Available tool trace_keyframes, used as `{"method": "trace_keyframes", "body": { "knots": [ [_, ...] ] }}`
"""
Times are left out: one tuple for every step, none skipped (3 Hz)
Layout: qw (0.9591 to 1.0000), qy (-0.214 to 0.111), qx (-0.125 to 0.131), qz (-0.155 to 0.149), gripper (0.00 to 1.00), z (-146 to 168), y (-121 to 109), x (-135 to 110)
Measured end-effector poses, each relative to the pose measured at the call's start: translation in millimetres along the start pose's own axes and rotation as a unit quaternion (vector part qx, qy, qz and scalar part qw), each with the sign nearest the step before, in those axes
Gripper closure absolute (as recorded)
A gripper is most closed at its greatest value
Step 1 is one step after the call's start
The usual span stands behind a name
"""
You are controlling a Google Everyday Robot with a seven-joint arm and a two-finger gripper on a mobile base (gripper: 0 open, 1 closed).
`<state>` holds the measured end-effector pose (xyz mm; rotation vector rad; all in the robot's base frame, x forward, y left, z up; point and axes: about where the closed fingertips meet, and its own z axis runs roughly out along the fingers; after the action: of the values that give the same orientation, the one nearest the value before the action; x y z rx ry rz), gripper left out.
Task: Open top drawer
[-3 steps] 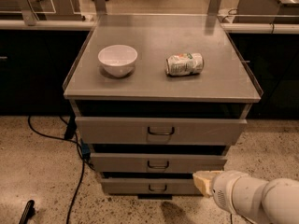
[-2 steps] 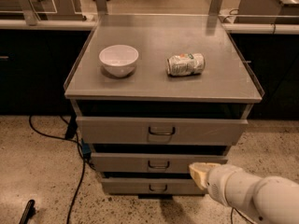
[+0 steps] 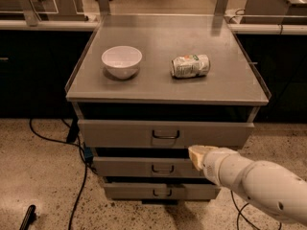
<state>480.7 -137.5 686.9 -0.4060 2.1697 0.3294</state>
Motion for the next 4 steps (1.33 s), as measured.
{"method": "trace_keyframes", "body": {
  "knots": [
    [0.9997, -0.014, 0.013, -0.018, 1.00, 19, -11, -28],
    [0.9972, -0.041, 0.037, -0.051, 1.00, 44, -34, -94],
    [0.9971, -0.041, 0.039, -0.050, 1.00, 40, -29, -89],
    [0.9974, -0.047, 0.054, -0.008, 1.00, 39, -23, -63]
  ]
}}
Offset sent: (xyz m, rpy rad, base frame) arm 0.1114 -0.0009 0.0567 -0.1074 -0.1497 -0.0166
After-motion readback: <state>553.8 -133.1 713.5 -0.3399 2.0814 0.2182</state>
